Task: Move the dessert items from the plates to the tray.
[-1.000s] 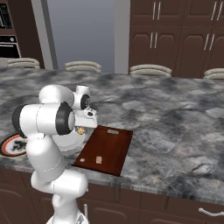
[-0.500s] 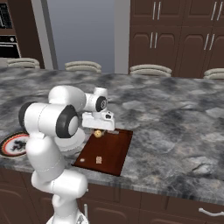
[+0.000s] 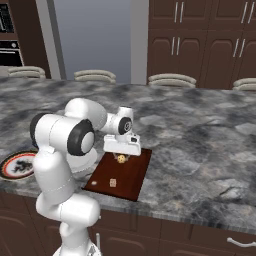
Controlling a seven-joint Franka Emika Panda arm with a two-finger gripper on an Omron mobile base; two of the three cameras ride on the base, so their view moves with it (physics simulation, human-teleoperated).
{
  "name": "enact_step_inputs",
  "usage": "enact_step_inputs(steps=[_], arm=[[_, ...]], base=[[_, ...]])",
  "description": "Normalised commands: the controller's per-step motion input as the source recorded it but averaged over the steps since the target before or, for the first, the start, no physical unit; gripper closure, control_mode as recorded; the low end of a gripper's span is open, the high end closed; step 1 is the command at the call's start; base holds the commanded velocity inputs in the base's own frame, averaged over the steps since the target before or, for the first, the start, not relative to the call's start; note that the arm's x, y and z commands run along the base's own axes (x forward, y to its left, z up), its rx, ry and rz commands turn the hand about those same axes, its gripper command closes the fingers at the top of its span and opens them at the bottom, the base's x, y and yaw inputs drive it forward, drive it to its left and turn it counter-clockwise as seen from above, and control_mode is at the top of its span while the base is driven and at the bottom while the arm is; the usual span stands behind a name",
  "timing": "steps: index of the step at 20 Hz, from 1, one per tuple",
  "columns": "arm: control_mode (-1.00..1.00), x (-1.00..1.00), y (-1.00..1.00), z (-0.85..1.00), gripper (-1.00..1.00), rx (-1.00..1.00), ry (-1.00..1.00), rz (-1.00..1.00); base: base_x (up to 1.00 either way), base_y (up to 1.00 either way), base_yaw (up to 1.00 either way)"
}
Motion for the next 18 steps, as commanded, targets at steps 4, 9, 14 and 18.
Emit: enact_step_inputs(steps=[4,9,14,18], arm=[[-1.00,0.00,-0.21,-0.27,1.00,0.00,0.00,0.00],[-1.00,0.00,-0.10,-0.07,-1.00,0.00,0.00,0.00],[-1.00,0.00,0.00,0.02,-1.00,0.00,0.00,0.00],[-1.00,0.00,0.00,0.54,-1.00,0.00,0.00,0.00]], base=[[0.00,0.00,0.00],[0.00,0.00,0.00],[0.00,0.00,0.00],[0.00,0.00,0.00]])
